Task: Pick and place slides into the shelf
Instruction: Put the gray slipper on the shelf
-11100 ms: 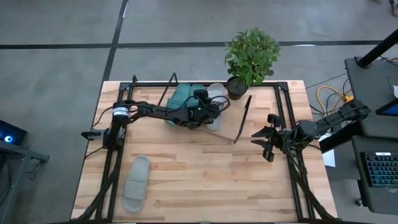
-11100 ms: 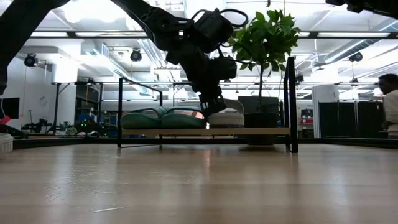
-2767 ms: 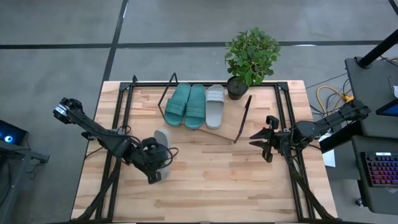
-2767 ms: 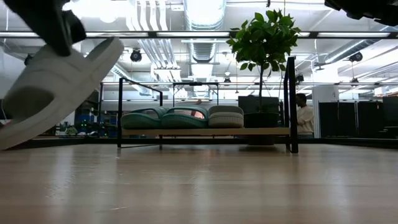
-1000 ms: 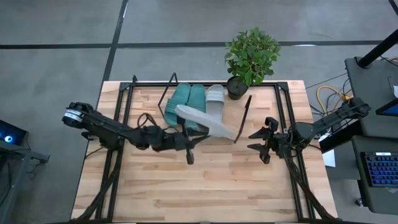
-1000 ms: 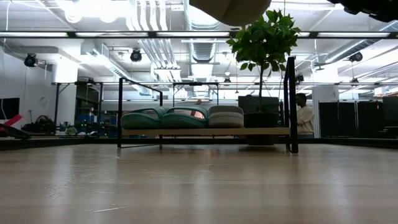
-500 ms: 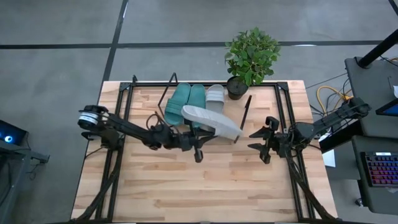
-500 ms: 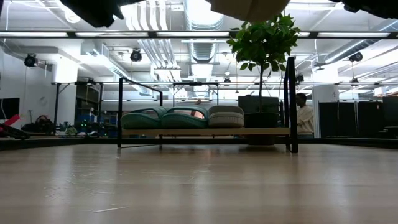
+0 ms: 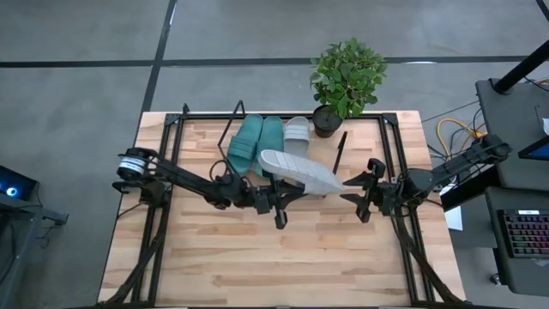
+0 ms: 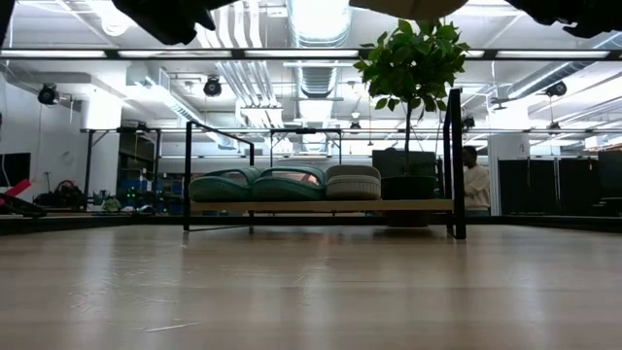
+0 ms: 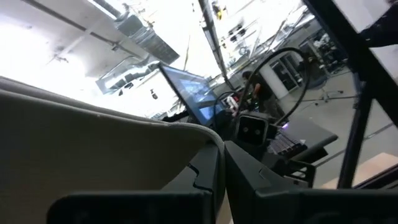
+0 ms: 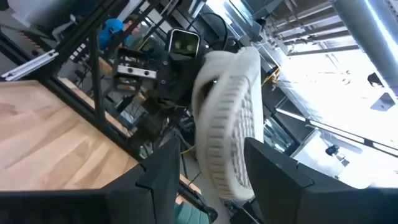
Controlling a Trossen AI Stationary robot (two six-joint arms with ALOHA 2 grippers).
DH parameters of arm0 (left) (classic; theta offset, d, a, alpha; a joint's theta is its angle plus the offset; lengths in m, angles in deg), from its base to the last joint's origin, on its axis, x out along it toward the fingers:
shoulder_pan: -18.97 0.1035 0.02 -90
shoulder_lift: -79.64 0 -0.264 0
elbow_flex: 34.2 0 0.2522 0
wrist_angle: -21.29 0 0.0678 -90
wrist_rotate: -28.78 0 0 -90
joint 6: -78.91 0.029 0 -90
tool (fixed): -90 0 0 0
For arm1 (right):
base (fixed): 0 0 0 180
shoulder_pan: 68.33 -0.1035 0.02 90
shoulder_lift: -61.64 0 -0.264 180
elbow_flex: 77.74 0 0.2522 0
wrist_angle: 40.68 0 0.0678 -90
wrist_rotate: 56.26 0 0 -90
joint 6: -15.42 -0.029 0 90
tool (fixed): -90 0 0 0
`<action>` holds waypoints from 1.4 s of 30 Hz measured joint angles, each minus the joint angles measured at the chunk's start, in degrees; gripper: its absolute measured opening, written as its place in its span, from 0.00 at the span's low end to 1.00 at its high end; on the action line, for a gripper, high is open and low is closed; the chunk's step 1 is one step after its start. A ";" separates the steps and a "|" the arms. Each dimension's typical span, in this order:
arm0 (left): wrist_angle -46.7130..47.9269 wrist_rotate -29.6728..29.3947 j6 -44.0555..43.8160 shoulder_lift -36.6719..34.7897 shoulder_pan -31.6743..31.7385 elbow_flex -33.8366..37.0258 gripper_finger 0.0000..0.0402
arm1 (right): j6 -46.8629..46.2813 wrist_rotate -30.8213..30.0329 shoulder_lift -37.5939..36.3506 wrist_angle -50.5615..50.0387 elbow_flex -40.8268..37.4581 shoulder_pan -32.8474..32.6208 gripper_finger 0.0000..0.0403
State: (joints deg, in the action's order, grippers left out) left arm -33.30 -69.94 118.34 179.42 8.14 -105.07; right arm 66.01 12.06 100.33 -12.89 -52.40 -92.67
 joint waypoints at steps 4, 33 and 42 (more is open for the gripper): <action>-0.07 0.99 -0.03 1.27 0.00 -1.37 0.00 | 0.00 0.01 0.02 -0.01 0.00 0.00 0.42; 0.88 2.44 0.12 5.45 0.28 -5.07 0.00 | -4.85 -0.45 -0.04 1.56 -0.04 0.02 0.07; 1.12 2.37 0.16 5.45 0.28 -5.03 0.00 | -4.95 -0.96 -0.04 1.75 -0.04 0.00 0.06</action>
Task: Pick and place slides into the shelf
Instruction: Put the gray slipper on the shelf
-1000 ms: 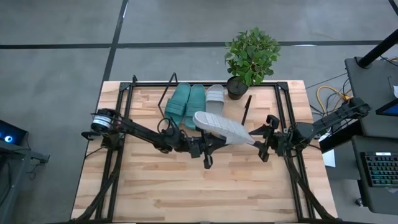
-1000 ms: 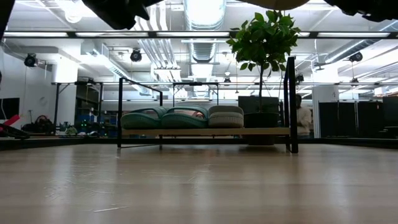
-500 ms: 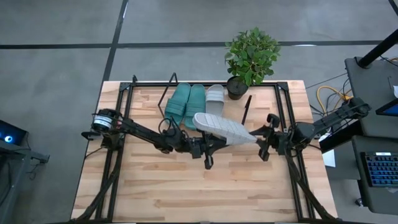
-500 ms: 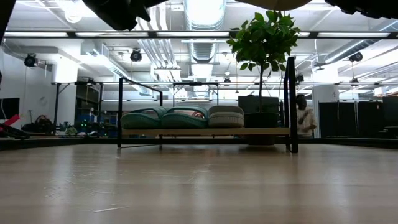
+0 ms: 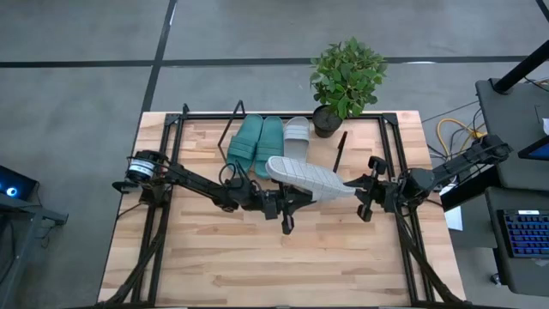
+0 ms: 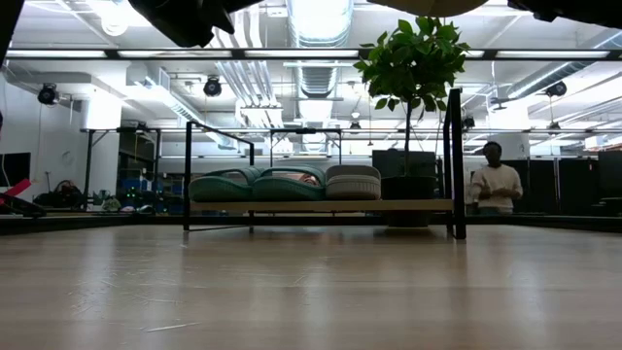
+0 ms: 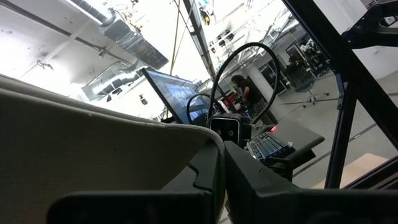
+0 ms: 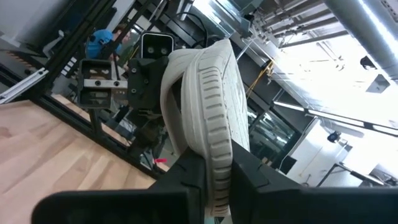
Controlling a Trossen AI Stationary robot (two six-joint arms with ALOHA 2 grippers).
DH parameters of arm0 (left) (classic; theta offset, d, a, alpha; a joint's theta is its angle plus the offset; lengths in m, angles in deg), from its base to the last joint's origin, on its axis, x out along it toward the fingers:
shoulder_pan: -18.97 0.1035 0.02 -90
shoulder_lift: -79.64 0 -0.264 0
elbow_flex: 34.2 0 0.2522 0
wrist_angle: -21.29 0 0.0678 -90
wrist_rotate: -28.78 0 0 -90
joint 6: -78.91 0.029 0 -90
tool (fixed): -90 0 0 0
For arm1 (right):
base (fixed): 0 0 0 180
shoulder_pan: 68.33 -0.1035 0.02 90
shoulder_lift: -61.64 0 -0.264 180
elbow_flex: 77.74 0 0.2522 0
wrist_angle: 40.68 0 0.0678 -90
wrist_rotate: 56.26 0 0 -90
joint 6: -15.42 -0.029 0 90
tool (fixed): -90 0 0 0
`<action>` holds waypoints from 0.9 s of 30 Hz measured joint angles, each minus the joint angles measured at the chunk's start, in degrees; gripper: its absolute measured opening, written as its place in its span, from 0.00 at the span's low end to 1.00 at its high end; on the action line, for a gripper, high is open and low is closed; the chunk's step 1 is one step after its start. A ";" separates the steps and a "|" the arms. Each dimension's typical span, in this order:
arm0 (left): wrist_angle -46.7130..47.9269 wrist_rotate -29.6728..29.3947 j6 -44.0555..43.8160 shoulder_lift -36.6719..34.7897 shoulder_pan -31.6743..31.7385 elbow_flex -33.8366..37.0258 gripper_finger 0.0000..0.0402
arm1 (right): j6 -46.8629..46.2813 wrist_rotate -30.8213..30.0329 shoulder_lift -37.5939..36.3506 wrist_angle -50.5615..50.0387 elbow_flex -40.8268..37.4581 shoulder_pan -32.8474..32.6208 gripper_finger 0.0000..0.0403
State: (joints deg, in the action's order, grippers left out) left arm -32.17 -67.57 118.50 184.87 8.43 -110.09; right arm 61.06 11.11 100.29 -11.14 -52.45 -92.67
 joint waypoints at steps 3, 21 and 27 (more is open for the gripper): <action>0.17 -0.03 0.75 0.00 0.00 0.01 0.02 | -0.01 0.00 0.00 0.03 0.00 0.00 0.06; 0.20 -45.53 51.63 -4.64 -14.65 0.15 0.56 | -3.88 -4.26 -0.08 0.67 0.11 -0.02 0.06; 0.05 -63.27 63.24 -7.16 -20.50 0.17 0.57 | -10.03 -4.53 -1.67 0.48 0.00 -0.02 0.06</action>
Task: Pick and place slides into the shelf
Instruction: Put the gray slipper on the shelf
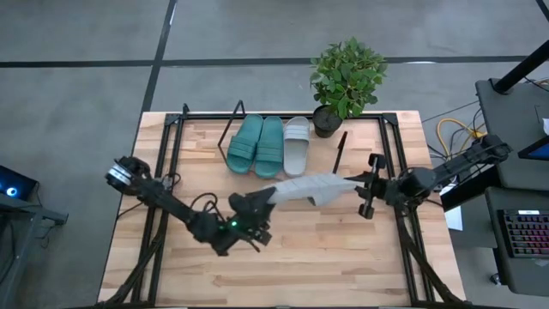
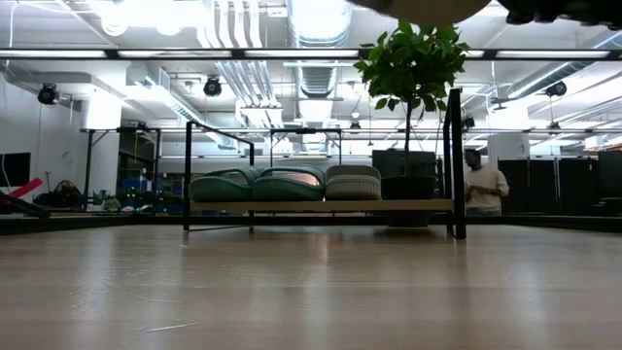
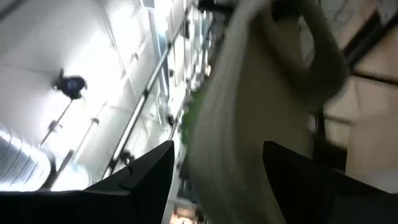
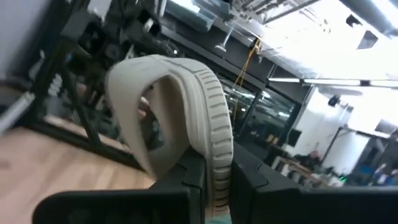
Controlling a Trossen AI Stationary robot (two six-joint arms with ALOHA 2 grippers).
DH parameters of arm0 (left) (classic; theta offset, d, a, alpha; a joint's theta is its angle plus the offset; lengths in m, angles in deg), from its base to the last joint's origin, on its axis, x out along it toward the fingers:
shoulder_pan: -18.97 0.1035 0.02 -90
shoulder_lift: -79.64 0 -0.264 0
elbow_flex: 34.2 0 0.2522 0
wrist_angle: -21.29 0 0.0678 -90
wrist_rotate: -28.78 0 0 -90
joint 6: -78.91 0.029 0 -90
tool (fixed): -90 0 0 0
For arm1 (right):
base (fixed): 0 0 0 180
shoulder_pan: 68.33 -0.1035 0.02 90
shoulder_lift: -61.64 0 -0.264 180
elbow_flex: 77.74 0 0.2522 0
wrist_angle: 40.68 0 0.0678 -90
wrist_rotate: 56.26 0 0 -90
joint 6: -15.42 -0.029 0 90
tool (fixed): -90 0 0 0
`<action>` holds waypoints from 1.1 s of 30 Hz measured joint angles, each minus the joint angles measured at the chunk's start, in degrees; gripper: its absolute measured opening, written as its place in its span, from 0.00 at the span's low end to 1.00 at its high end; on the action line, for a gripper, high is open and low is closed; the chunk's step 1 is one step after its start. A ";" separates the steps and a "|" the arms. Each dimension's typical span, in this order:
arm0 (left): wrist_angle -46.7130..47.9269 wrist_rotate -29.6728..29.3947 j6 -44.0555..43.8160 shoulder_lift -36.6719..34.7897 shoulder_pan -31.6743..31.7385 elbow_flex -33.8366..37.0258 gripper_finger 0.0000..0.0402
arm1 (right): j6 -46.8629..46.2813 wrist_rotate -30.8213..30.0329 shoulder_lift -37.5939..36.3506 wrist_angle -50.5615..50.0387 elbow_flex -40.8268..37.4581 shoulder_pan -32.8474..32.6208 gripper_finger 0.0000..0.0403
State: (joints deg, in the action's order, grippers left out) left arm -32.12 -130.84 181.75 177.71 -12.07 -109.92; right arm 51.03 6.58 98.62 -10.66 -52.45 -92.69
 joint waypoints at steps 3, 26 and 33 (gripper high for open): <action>0.20 -1.07 2.16 -1.16 -2.13 0.28 0.57 | -5.87 -1.36 -1.42 -0.75 0.32 0.00 0.06; 15.42 -0.81 11.70 -8.22 -1.90 1.02 0.57 | -40.69 -2.91 -1.93 -65.21 39.47 4.76 0.06; 17.19 -0.50 13.57 -8.22 0.12 2.68 0.57 | -44.04 -2.59 -1.96 -70.66 43.91 4.76 0.06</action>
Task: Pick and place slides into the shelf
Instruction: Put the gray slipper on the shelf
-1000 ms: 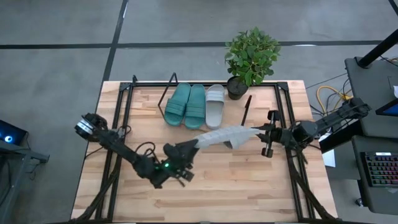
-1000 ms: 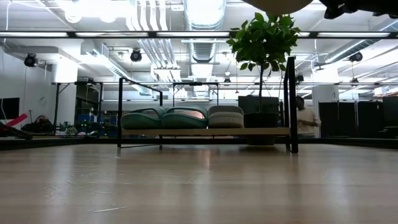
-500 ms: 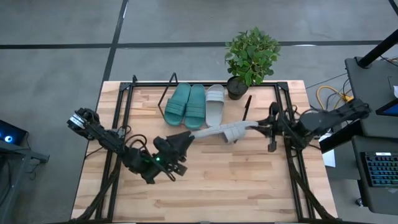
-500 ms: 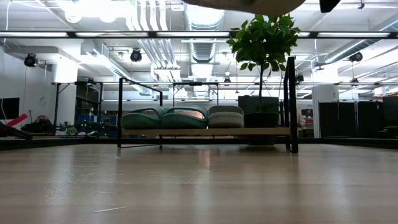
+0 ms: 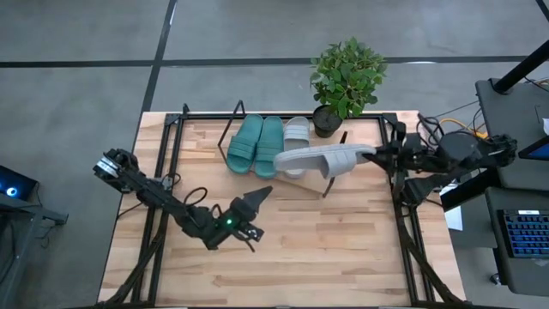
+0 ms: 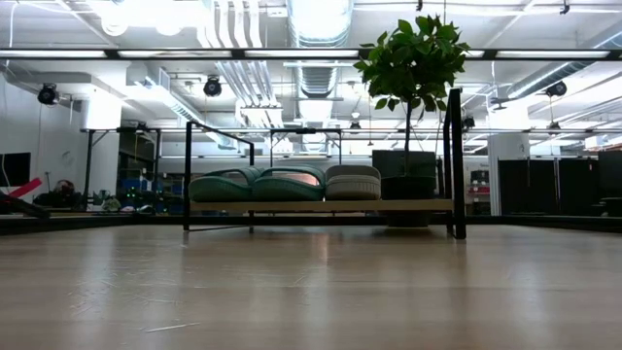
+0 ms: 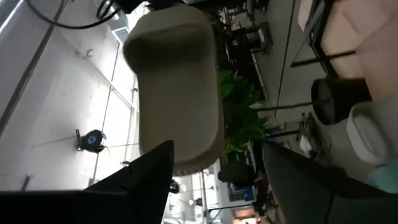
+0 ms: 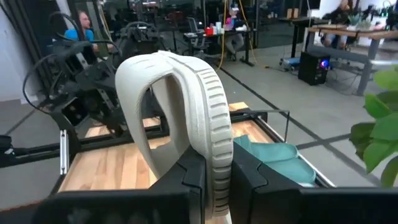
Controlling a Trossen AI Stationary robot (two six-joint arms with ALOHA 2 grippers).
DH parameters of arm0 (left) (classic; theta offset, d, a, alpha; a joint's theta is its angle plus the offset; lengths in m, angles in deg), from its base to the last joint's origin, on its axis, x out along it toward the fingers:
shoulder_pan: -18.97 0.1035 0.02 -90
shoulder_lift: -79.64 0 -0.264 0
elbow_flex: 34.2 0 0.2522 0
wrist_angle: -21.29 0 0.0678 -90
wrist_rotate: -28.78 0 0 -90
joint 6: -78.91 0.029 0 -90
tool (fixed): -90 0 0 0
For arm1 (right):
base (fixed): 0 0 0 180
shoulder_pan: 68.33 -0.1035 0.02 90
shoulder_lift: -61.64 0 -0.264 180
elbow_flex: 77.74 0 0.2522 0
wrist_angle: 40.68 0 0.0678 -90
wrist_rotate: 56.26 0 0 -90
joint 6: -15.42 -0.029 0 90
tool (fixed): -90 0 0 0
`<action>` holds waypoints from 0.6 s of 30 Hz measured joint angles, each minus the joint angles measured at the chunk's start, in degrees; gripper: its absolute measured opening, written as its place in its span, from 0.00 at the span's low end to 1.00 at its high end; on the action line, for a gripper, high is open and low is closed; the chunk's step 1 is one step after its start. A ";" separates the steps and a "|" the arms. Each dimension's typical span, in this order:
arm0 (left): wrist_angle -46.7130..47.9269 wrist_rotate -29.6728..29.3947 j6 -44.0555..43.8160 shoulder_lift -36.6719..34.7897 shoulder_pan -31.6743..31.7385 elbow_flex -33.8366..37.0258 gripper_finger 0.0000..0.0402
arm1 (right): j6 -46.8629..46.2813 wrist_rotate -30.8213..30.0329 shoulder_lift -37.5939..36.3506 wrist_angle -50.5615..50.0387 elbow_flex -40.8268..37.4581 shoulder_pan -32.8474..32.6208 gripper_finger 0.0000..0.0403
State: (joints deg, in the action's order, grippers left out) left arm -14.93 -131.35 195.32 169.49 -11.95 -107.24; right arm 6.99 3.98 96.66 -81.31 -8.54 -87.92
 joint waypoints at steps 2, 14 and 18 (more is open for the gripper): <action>0.04 0.54 1.89 0.00 1.10 0.30 0.57 | -0.79 0.13 0.49 -0.02 -0.34 0.02 0.06; 0.02 2.35 5.39 0.00 9.33 0.62 0.57 | -2.20 0.15 1.40 0.08 -0.94 0.02 0.06; 0.02 4.41 5.62 0.09 10.92 0.62 0.57 | -2.80 0.14 1.40 0.11 -1.03 0.02 0.06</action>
State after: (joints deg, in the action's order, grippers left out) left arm -14.91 -126.94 200.94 169.57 -1.03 -106.62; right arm 4.19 4.12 98.06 -81.20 -9.57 -87.90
